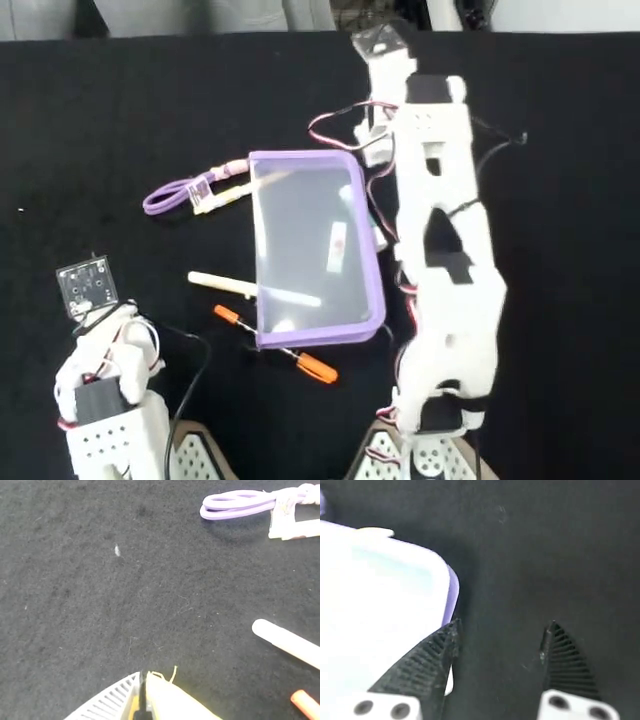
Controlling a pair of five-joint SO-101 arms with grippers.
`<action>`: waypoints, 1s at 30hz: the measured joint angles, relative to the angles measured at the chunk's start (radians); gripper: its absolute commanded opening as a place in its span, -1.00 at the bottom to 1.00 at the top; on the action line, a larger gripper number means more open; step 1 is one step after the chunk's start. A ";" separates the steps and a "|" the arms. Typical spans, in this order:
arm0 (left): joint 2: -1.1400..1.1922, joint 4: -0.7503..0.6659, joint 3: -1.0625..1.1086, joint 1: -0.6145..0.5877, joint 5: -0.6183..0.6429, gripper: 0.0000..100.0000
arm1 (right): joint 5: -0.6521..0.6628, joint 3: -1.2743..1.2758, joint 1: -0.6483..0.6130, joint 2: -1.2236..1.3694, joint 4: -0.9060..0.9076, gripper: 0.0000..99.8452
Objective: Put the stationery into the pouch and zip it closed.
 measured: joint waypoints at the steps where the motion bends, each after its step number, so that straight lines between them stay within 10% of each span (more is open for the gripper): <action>1: 0.000 0.000 0.000 0.000 0.000 -0.94 | 0.000 0.000 0.002 -0.049 0.026 -0.48; 16: 0.000 0.000 0.000 0.000 0.000 -0.94 | -0.002 -0.031 0.098 -1.002 0.034 -0.48; 23: 0.000 0.000 0.000 0.000 0.000 -0.94 | -0.002 -0.034 0.106 -1.068 -0.014 -0.48; 30: 0.000 0.000 0.000 0.038 -0.002 -0.94 | -0.077 -0.034 0.373 -1.071 -0.120 -0.48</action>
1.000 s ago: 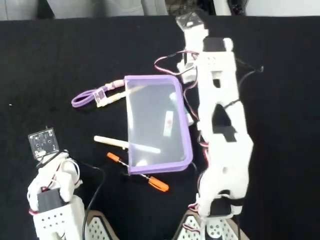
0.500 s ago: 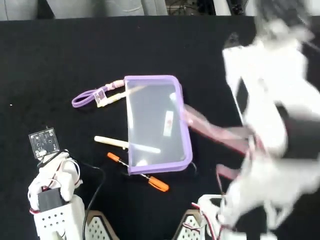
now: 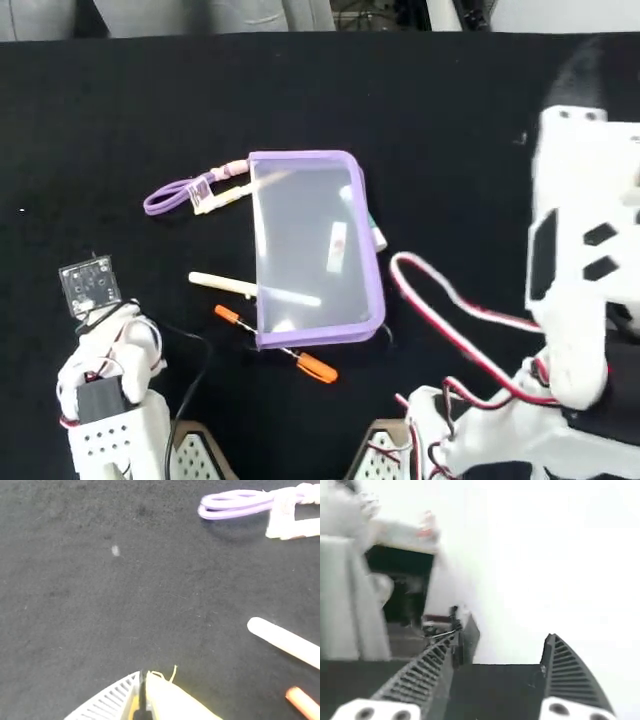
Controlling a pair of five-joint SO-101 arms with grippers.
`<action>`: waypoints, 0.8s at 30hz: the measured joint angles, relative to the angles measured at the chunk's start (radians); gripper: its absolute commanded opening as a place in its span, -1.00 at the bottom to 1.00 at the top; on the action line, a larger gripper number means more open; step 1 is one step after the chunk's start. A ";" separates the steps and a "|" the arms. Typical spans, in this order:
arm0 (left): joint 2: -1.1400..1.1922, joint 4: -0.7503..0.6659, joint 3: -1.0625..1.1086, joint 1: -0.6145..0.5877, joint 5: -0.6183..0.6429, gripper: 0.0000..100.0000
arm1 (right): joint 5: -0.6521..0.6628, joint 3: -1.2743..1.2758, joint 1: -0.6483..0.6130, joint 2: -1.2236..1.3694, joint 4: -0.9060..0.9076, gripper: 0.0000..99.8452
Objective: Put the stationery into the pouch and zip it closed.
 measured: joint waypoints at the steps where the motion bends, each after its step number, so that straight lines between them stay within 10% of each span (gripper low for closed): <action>1: 0.000 0.012 0.000 0.012 0.000 -0.94 | -0.032 0.003 0.020 0.000 -0.011 -0.48; 9: 0.000 0.044 -0.020 0.023 -0.011 -0.94 | -0.147 0.064 0.044 -0.002 -0.069 -0.48; 16: 0.000 0.009 -0.245 0.031 -0.394 -0.94 | -0.153 0.064 0.054 -0.002 -0.069 -0.48; 24: 0.112 -0.250 -0.471 0.080 -0.262 -0.60 | -0.153 0.064 0.052 -0.002 -0.069 -0.48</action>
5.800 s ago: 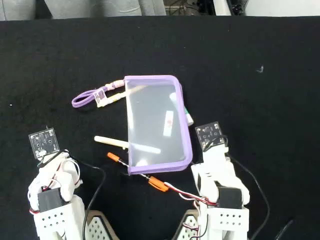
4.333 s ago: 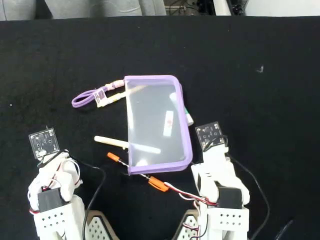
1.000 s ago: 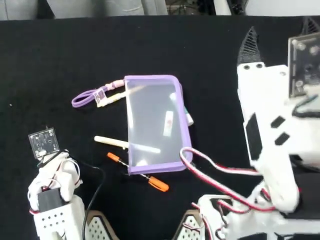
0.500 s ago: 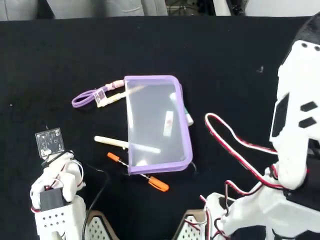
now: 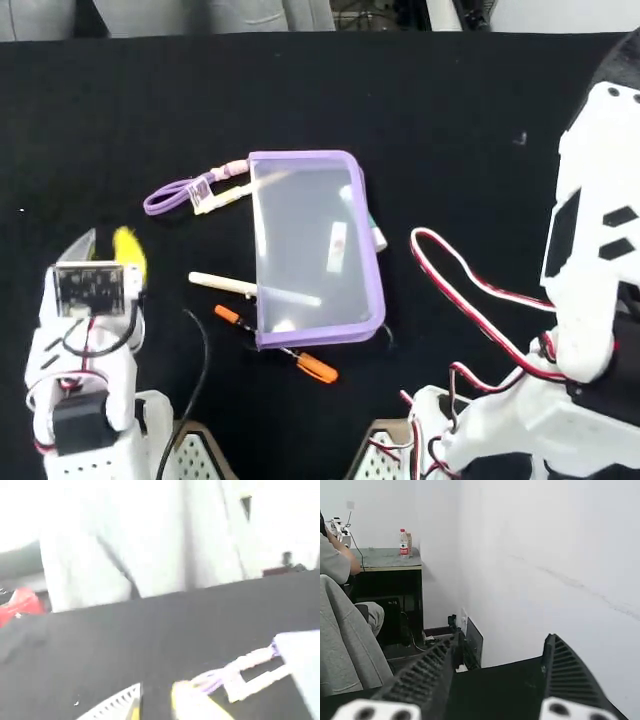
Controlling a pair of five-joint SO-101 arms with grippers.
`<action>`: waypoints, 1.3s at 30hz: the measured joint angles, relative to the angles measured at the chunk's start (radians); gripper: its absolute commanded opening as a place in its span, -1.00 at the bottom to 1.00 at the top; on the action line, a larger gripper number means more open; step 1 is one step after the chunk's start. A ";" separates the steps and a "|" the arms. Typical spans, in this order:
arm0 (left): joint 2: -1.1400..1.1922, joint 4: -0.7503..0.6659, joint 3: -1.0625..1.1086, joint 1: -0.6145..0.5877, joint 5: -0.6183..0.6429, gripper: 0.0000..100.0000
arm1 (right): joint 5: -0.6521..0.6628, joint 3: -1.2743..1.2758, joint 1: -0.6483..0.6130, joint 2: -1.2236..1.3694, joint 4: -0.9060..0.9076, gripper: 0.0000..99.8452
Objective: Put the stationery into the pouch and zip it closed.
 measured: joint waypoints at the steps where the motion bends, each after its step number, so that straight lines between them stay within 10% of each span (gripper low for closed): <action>1: 0.046 -0.023 -0.020 0.021 0.020 -0.60 | 0.000 0.000 0.000 0.000 0.000 -0.48; 18: 1.551 -0.158 -0.881 0.354 0.147 -0.60 | 0.000 0.002 0.002 -0.084 0.000 -0.48; 27: 2.041 -0.413 -1.115 0.316 0.407 -0.60 | 0.000 0.002 0.002 -0.089 0.000 -0.48; 39: 1.946 0.236 -1.390 0.133 0.252 -0.59 | 0.000 0.002 0.002 -0.089 0.000 -0.48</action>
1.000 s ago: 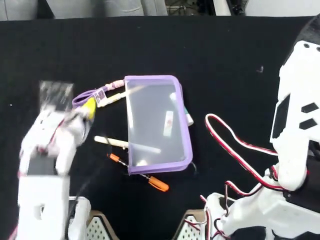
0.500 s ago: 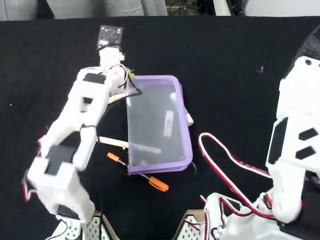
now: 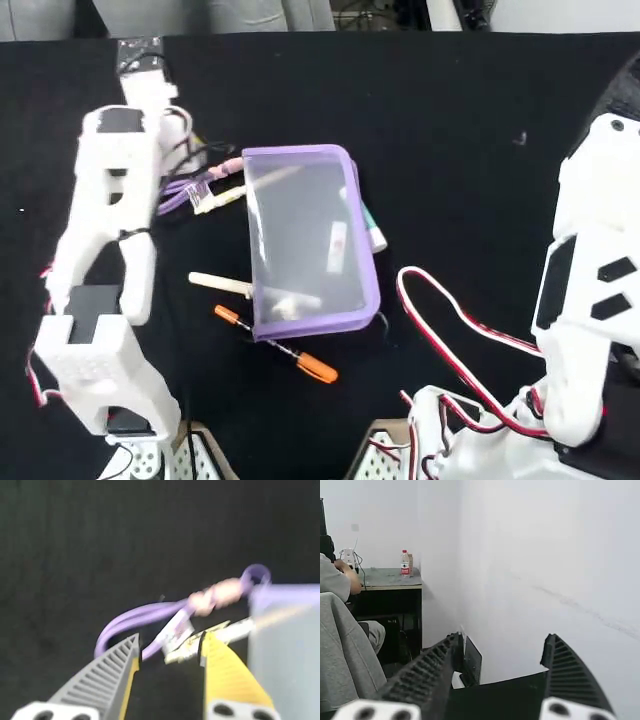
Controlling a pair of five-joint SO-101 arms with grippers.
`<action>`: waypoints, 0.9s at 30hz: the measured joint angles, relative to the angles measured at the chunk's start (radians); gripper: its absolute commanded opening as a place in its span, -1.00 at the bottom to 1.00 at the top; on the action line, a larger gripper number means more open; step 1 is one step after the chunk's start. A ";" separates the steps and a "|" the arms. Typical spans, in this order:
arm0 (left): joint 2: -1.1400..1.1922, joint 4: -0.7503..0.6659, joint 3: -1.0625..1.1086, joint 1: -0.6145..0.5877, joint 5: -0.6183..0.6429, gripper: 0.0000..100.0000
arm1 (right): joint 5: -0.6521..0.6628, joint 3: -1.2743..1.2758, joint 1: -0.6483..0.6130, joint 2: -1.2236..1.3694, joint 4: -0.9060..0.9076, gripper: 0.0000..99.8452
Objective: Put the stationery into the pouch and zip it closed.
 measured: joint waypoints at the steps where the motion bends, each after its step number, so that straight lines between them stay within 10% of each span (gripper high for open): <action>1: 0.000 0.017 -0.006 -0.008 -0.054 -0.59 | 0.000 0.000 0.000 0.000 0.000 -0.48; 13: 0.242 0.103 -0.020 -0.029 -0.387 -0.60 | 0.000 0.000 0.000 0.000 0.000 -0.48; 27: 0.328 0.097 -0.184 -0.037 -0.419 -0.60 | 0.000 0.000 0.000 0.000 0.000 -0.48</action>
